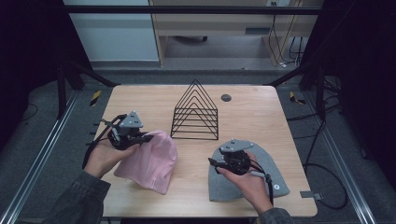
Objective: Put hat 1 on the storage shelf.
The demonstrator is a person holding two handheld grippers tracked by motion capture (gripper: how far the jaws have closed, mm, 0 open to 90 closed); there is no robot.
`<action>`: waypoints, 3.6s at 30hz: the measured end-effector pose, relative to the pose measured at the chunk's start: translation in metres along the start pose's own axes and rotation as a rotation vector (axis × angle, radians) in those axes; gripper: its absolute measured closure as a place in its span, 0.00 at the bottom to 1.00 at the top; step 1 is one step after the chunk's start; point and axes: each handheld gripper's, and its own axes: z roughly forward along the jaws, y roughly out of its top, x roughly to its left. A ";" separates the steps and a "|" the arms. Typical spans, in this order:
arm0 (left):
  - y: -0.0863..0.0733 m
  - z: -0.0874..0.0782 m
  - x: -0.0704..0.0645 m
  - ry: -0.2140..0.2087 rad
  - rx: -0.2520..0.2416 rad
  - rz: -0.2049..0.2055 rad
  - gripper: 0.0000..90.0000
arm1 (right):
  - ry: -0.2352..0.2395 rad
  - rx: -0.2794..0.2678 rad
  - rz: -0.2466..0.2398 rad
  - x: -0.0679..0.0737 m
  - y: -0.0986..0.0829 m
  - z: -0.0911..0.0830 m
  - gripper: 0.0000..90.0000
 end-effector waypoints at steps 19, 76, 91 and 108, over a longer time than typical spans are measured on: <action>0.058 -0.031 -0.011 0.033 -0.049 0.073 0.94 | 0.155 -0.033 -0.046 0.047 0.057 0.038 0.50; 0.105 -0.053 0.013 0.029 -0.264 -0.065 0.93 | 0.121 -0.088 -0.108 -0.022 0.150 -0.046 0.93; 0.119 -0.058 0.019 0.052 -0.286 -0.071 0.93 | 0.102 -0.113 -0.094 -0.030 0.169 -0.056 0.93; 0.151 -0.041 0.053 0.061 -0.348 -0.119 0.93 | 0.074 -0.170 -0.040 -0.068 0.198 -0.046 0.93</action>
